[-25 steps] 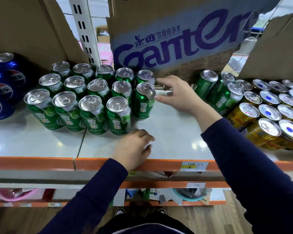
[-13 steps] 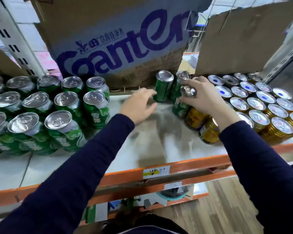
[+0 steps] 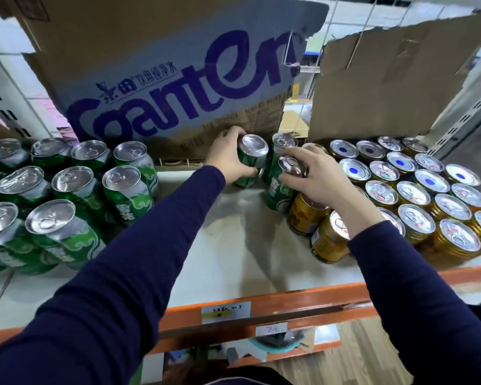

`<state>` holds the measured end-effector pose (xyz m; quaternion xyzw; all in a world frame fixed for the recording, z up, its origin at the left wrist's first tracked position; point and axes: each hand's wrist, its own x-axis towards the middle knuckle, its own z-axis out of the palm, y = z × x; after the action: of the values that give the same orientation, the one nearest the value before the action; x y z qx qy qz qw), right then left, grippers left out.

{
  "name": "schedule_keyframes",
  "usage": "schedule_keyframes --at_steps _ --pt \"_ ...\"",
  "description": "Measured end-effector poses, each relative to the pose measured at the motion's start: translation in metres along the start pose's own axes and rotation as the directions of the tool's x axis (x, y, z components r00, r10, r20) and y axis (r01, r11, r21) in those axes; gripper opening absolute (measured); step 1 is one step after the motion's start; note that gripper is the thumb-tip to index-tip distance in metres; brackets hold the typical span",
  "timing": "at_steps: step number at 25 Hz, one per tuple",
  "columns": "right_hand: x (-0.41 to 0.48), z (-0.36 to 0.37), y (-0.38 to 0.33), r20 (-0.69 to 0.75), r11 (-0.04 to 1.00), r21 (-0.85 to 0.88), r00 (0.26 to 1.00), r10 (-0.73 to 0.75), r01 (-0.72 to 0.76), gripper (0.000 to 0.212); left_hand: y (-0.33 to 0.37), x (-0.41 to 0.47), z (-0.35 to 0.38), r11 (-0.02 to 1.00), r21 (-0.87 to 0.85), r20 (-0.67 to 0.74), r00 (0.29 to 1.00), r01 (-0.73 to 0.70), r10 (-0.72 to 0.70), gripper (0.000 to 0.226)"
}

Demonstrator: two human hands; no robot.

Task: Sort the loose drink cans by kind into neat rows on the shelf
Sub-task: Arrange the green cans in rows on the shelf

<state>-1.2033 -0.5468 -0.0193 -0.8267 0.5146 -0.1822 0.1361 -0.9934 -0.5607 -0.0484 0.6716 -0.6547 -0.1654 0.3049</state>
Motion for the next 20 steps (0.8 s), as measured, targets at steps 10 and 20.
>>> schedule_keyframes --at_steps 10,20 --pt "0.008 -0.003 -0.012 0.116 0.989 0.097 0.986 -0.124 0.112 0.054 -0.042 -0.066 -0.051 0.936 0.32 0.437 0.9 -0.149 -0.006 0.087" --pt "-0.005 -0.001 -0.034 0.138 0.984 0.139 0.982 -0.127 0.108 0.046 -0.033 -0.117 -0.083 0.995 0.101 0.386 0.922 -0.006 -0.034 0.056"
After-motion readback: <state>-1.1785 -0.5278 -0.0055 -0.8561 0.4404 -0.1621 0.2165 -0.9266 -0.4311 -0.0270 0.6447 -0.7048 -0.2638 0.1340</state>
